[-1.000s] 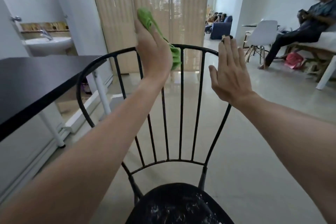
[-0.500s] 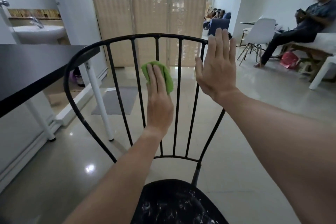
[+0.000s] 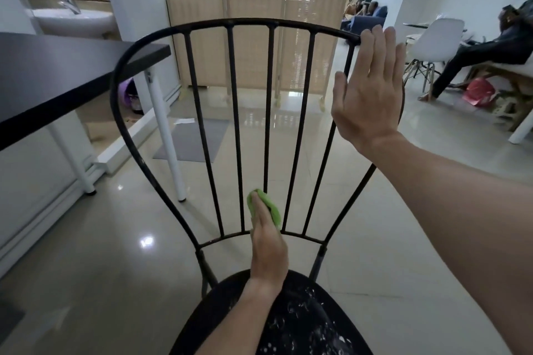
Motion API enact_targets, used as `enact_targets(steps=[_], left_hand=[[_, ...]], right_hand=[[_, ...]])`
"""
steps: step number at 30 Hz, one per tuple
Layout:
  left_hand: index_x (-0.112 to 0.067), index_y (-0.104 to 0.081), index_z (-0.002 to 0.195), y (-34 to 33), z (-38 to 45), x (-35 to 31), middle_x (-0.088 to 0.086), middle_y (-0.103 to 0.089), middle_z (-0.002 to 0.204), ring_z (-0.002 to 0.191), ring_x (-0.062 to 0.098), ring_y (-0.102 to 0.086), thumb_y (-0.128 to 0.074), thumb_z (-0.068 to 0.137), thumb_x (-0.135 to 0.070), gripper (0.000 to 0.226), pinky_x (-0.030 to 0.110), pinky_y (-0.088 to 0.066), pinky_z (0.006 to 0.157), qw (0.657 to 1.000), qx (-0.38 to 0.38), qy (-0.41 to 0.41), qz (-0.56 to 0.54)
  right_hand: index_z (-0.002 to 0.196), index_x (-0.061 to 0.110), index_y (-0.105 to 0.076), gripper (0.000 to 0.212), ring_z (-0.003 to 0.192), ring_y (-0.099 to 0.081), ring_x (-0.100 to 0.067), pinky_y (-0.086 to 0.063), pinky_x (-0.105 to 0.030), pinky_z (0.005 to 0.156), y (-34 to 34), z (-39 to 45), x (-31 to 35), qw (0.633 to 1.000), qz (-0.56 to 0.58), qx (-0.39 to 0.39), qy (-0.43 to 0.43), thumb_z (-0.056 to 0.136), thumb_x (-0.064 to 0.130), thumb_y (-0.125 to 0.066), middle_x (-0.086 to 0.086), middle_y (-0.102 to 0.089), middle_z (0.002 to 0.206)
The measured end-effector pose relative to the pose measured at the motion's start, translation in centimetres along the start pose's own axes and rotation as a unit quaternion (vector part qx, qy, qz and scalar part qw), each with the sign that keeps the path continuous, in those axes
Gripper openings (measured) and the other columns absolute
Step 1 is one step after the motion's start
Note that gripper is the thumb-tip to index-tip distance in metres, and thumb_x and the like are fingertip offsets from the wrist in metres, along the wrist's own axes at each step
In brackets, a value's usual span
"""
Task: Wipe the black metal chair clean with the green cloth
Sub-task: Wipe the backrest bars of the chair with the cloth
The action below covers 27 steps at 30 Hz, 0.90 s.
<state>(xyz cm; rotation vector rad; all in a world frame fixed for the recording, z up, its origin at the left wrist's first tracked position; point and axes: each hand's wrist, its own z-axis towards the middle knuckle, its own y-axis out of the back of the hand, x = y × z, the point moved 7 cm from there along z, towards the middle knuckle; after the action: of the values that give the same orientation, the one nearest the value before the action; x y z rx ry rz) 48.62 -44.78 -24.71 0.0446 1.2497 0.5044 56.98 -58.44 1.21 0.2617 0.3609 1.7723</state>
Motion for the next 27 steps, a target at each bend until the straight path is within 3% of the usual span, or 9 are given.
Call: enact_targets(steps=[3, 6, 9, 11, 14, 18, 23, 25, 27], left_hand=[[-0.024, 0.018, 0.153, 1.4, 3.9, -5.5, -0.013, 0.019, 0.161, 0.147, -0.002, 0.017, -0.024, 0.103, 0.001, 0.07, 0.016, 0.006, 0.119, 0.995, -0.07, -0.064, -0.006], [-0.011, 0.009, 0.155, 3.6, 9.5, -12.1, -0.001, 0.012, 0.164, 0.151, 0.013, 0.015, -0.029, 0.097, 0.009, 0.073, 0.035, 0.009, 0.122, 0.977, -0.122, -0.171, 0.042], [-0.006, 0.003, 0.156, 6.5, 14.1, -18.4, 0.01, 0.004, 0.166, 0.152, 0.022, 0.009, -0.032, 0.091, 0.018, 0.077, 0.05, 0.004, 0.123, 0.961, -0.077, -0.257, 0.063], [0.0, -0.004, 0.155, 9.3, 15.5, -22.3, 0.017, -0.003, 0.165, 0.152, 0.029, 0.004, -0.029, 0.089, 0.016, 0.073, 0.053, -0.003, 0.123, 0.941, -0.06, -0.324, 0.079], [0.006, -0.012, 0.153, 14.3, 16.1, -26.3, 0.023, -0.012, 0.162, 0.151, 0.037, -0.005, -0.026, 0.092, 0.006, 0.063, 0.053, -0.003, 0.123, 0.899, -0.134, -0.4, 0.119], [0.004, -0.016, 0.153, 17.5, 16.6, -26.3, 0.023, -0.015, 0.162, 0.151, 0.037, -0.01, -0.033, 0.089, 0.009, 0.066, 0.05, 0.0, 0.123, 0.873, -0.237, -0.383, 0.186], [-0.002, -0.013, 0.156, 12.8, 16.0, -19.8, 0.017, -0.012, 0.164, 0.151, 0.038, -0.007, -0.025, 0.095, -0.007, 0.062, 0.058, -0.009, 0.121, 0.863, -0.177, -0.354, 0.314], [-0.002, -0.014, 0.155, 11.8, 15.3, -17.4, 0.018, -0.013, 0.164, 0.15, 0.041, -0.007, -0.032, 0.096, -0.003, 0.062, 0.058, -0.012, 0.12, 0.866, -0.189, -0.344, 0.309], [0.001, -0.012, 0.155, 11.4, 14.5, -15.2, 0.022, -0.01, 0.163, 0.151, 0.04, -0.006, -0.039, 0.094, 0.004, 0.066, 0.055, -0.014, 0.121, 0.891, -0.204, -0.31, 0.261]], right_hand=[[0.149, -0.005, -0.027, 0.059, 0.148, -0.018, -0.039, -0.008, -0.047, 0.123, 0.2, -0.1, 0.0, 1.0, -0.002, 0.006, 0.003, 0.1, 0.027, -0.037, -0.023, -0.029, 0.156], [0.149, -0.005, -0.025, 0.06, 0.148, -0.016, -0.038, -0.007, -0.047, 0.123, 0.2, -0.1, 0.1, 1.0, -0.004, 0.021, 0.003, 0.1, 0.028, -0.036, -0.024, -0.027, 0.156], [0.148, -0.007, -0.023, 0.059, 0.149, -0.013, -0.04, -0.008, -0.049, 0.122, 0.3, 0.1, 0.3, 0.999, -0.006, 0.036, -0.002, 0.1, 0.024, -0.037, -0.026, -0.024, 0.156], [0.149, -0.008, -0.019, 0.061, 0.149, -0.01, -0.04, -0.006, -0.05, 0.122, 0.4, 0.3, 0.8, 0.999, -0.007, 0.051, -0.004, 0.098, 0.019, -0.039, -0.027, -0.019, 0.158], [0.15, -0.008, -0.016, 0.064, 0.15, -0.007, -0.038, -0.005, -0.05, 0.123, 0.5, 1.6, 3.0, 0.997, 0.002, 0.072, 0.025, 0.097, 0.019, -0.039, -0.027, -0.013, 0.16], [0.152, -0.003, -0.018, 0.061, 0.15, -0.01, -0.034, -0.004, -0.048, 0.123, -0.5, 4.0, 6.8, 0.992, 0.022, 0.096, 0.079, 0.098, 0.024, -0.031, -0.022, -0.017, 0.16], [0.141, 0.0, -0.037, 0.054, 0.138, -0.034, -0.037, -0.017, -0.049, 0.119, -1.4, 4.4, 8.0, 0.994, 0.012, 0.074, 0.082, 0.096, 0.029, -0.034, -0.019, -0.044, 0.142], [0.135, 0.002, -0.042, 0.05, 0.131, -0.04, -0.037, -0.022, -0.048, 0.116, -1.4, 4.2, 8.0, 0.995, 0.013, 0.053, 0.077, 0.095, 0.031, -0.037, -0.017, -0.049, 0.133], [0.132, 0.003, -0.044, 0.05, 0.129, -0.04, -0.036, -0.022, -0.047, 0.116, -1.7, 4.2, 8.0, 0.996, 0.008, 0.052, 0.069, 0.095, 0.035, -0.037, -0.016, -0.05, 0.13]])
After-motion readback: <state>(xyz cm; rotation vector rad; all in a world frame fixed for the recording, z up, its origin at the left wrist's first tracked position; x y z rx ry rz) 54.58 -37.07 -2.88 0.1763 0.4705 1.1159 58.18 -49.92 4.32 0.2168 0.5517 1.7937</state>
